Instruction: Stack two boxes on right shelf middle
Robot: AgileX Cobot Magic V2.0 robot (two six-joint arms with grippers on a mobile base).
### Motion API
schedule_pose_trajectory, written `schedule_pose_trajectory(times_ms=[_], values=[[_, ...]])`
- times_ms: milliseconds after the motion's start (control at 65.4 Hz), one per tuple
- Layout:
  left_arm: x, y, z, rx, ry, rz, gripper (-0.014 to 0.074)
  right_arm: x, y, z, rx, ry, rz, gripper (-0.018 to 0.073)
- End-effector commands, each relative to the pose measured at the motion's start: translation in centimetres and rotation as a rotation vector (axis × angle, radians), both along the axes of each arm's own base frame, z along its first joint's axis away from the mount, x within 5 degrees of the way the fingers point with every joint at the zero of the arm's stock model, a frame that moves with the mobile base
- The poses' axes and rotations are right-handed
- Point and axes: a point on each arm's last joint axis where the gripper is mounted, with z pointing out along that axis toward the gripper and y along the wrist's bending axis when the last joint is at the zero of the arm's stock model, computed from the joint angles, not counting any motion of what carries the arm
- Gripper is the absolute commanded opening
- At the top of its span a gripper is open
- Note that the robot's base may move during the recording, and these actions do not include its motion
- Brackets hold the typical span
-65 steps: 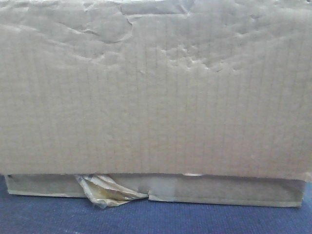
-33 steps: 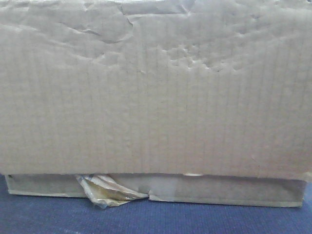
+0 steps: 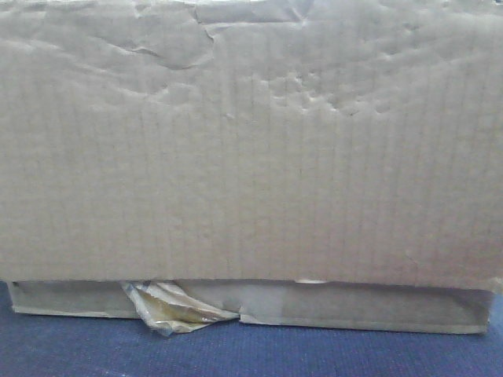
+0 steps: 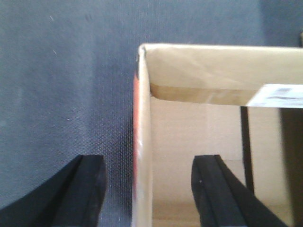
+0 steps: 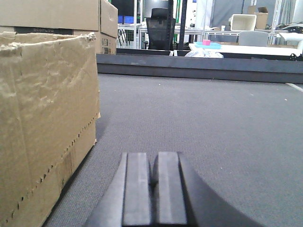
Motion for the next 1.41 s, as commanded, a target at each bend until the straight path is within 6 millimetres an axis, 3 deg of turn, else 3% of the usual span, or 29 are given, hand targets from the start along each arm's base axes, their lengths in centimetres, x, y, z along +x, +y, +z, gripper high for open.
schedule_pose_trajectory(times_ms=[0,122,199,382,535,657,810,902,1146,1391], values=[[0.9,0.4,-1.0,-0.004,0.011,0.001,0.0293,0.0,0.0,0.2,-0.001,-0.019,-0.005,-0.0162],[1.5,0.6,-2.3,-0.019,0.054,0.0,0.0278,0.0,0.0,0.2,-0.001,-0.019,-0.005,-0.0162],[1.5,0.6,-2.4,-0.02,0.057,-0.001,0.0224,0.0,0.0,0.2,-0.001,-0.019,-0.005,-0.0162],[1.4,0.5,-2.4,-0.03,0.076,-0.005,-0.0115,0.0,0.0,0.2,-0.001,-0.019,-0.005,-0.0162],[1.7,0.7,-1.1,-0.021,0.034,-0.003,-0.0111,0.0,0.0,0.2,-0.001,-0.019,-0.005,-0.0162],[2.0,1.9,2.0,-0.004,-0.054,0.057,-0.0111,0.0,0.0,0.2,-0.001,-0.019,-0.005,-0.0162],[1.9,3.5,7.8,-0.018,-0.229,0.234,-0.0111,0.0,0.0,0.2,-0.001,-0.019,-0.005,-0.0162],[1.6,3.3,10.9,-0.021,-0.309,0.251,-0.0111,0.0,0.0,0.2,-0.001,-0.019,-0.005,-0.0162],[0.4,-1.2,18.4,-0.031,-0.493,0.196,-0.0111,0.0,0.0,0.2,-0.001,-0.019,-0.005,-0.0162],[-0.9,-7.8,22.5,-0.179,-0.622,0.165,-0.0111,0.0,0.0,0.2,-0.001,-0.019,-0.005,-0.0162]])
